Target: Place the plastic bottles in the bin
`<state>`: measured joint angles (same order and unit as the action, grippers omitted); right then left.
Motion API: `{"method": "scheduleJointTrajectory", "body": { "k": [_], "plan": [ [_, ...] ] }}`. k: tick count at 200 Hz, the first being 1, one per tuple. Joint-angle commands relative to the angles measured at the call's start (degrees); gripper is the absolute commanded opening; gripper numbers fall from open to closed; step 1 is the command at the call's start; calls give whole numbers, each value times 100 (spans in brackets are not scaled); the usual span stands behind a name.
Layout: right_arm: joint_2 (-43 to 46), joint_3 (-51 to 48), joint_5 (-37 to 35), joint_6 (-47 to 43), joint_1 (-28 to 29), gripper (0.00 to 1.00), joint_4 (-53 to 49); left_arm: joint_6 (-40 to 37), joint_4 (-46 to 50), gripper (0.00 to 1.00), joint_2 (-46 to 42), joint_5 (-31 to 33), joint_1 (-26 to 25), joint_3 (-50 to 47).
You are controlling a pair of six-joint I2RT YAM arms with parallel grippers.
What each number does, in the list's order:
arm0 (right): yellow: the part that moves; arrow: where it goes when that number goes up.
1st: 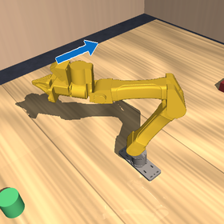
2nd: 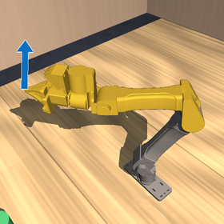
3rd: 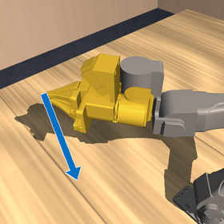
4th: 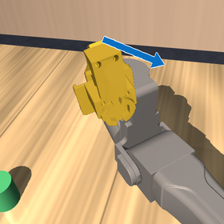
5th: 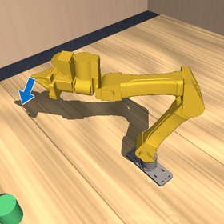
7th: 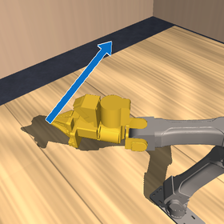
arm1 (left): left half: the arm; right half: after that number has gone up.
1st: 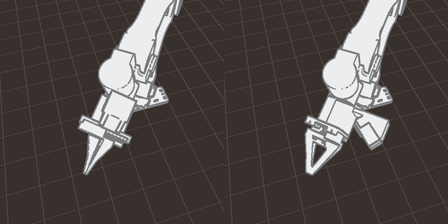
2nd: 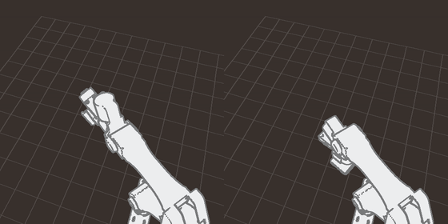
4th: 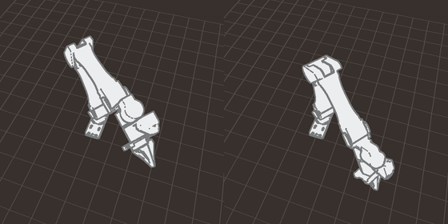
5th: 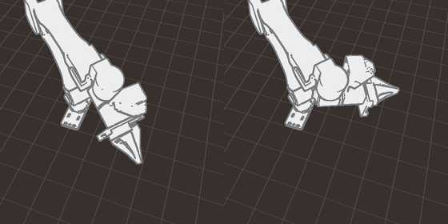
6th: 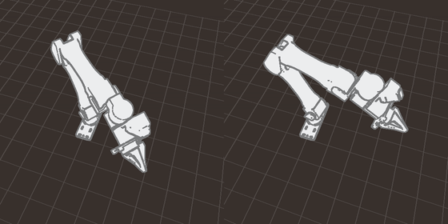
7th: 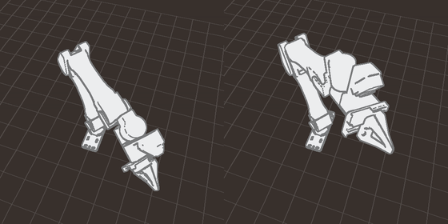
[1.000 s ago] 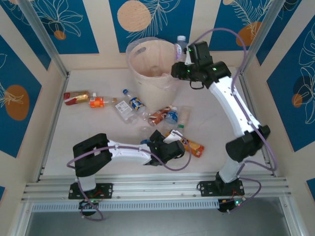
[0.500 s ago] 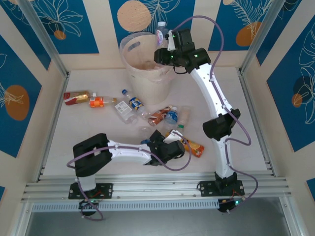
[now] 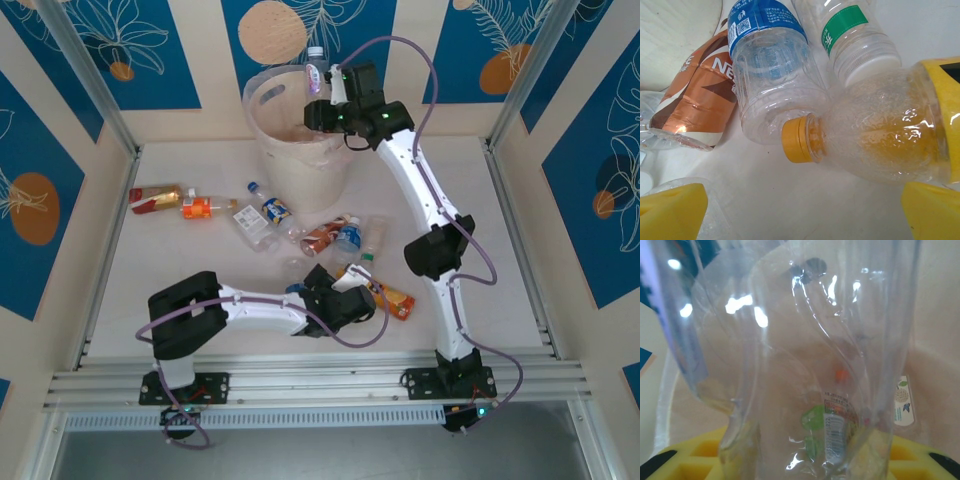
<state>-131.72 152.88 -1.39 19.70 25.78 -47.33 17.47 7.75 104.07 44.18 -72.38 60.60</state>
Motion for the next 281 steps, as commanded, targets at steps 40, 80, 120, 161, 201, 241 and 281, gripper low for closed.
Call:
{"method": "scheduleJointTrajectory", "body": {
  "k": [40, 80, 120, 161, 201, 241, 281],
  "plan": [
    [-334, 361, -76, -531, 58, 48, 472, -108, 30, 100, -1, 12, -13, 215],
    [-665, 586, -397, -1005, 158, 50, 710, -124, 73, 100, -27, 36, -14, 251],
    [-871, 697, -780, -1522, 286, 53, 916, -132, 89, 100, -77, 74, -13, 286],
    [-978, 696, -969, -2038, 305, 56, 937, -191, 72, 100, -89, 109, -13, 329],
    [-1018, 663, -992, -2096, 270, 61, 895, -186, 81, 100, -15, 109, -20, 391],
    [-1049, 637, -968, -2116, 252, 62, 857, -166, 124, 99, -18, 143, -13, 375],
    [-1042, 702, -961, -2091, 249, 63, 841, -167, 137, 99, -54, 170, -17, 347]
  ]
}}
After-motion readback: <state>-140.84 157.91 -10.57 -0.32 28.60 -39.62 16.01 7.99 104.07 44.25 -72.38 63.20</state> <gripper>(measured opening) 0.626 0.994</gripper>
